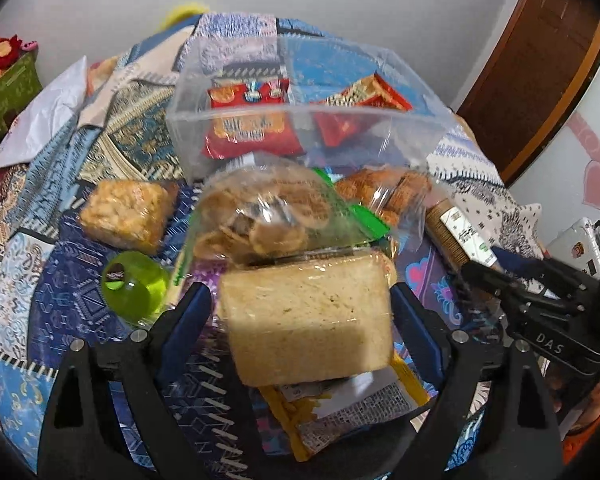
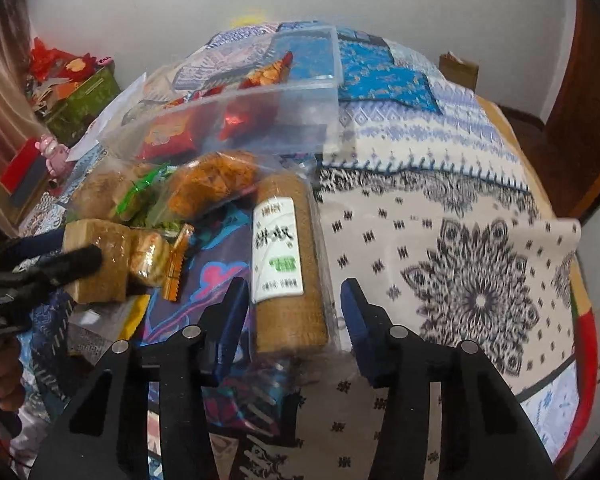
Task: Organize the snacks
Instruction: 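Grasp the square cracker pack with the left gripper while the right grasps the biscuit roll, then place the cracker pack and biscuit roll into the clear box, opening both grippers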
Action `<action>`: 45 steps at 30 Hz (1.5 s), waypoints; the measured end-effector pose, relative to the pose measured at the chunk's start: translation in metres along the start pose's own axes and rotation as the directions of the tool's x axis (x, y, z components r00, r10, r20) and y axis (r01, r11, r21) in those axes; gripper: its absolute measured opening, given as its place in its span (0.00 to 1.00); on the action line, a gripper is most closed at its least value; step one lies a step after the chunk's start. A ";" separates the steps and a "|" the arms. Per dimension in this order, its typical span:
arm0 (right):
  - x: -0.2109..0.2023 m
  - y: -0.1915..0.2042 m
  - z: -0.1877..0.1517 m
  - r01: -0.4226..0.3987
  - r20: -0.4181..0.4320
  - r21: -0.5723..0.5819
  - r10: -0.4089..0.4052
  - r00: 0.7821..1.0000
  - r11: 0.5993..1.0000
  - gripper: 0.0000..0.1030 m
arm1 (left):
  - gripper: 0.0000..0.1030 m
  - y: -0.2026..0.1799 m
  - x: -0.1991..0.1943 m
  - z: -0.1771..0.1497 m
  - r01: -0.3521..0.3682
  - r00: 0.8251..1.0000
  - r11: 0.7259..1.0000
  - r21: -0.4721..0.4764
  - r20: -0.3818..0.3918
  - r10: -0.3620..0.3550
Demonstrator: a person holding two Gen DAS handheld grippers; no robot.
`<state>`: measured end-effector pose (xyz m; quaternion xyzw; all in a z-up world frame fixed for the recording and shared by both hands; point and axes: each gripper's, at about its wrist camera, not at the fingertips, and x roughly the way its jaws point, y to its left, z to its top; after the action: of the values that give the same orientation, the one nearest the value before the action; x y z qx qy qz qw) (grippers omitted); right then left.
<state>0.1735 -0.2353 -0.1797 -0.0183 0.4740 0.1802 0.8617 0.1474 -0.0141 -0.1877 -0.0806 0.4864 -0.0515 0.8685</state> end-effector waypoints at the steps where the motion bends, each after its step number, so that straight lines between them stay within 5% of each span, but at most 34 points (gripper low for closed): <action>1: 0.001 0.003 0.003 0.012 0.004 -0.017 -0.012 1.000 1.000 0.43 | 0.88 0.000 0.004 0.000 -0.003 1.000 1.000 -0.003 -0.010 0.003; 9: 0.033 0.012 0.017 0.013 -0.048 -0.059 -0.016 0.999 0.998 0.43 | 0.81 -0.004 0.007 0.000 -0.028 1.000 0.999 0.015 0.014 0.028; 11: 0.033 0.012 0.016 0.013 -0.038 -0.056 -0.015 0.999 0.998 0.33 | 0.80 -0.003 0.006 -0.001 -0.028 0.999 1.000 0.014 0.021 0.027; 20: 0.012 0.004 0.003 0.000 -0.014 -0.007 0.000 1.000 1.000 0.33 | 0.79 -0.002 -0.010 -0.004 -0.033 0.998 0.999 0.011 0.051 0.033; 35: -0.046 0.002 0.025 -0.020 0.145 0.019 0.017 0.989 1.000 0.33 | 0.79 0.005 -0.064 0.019 -0.039 0.982 0.999 -0.016 0.186 0.041; 45: -0.042 0.017 0.067 -0.043 0.208 -0.013 0.045 0.977 0.999 0.33 | 0.79 0.010 -0.073 0.061 -0.034 0.965 0.999 -0.023 0.261 0.038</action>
<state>0.2022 -0.2183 -0.1058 0.0074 0.3808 0.2024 0.9022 0.1618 0.0140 -0.0972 -0.0858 0.3695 -0.0203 0.9251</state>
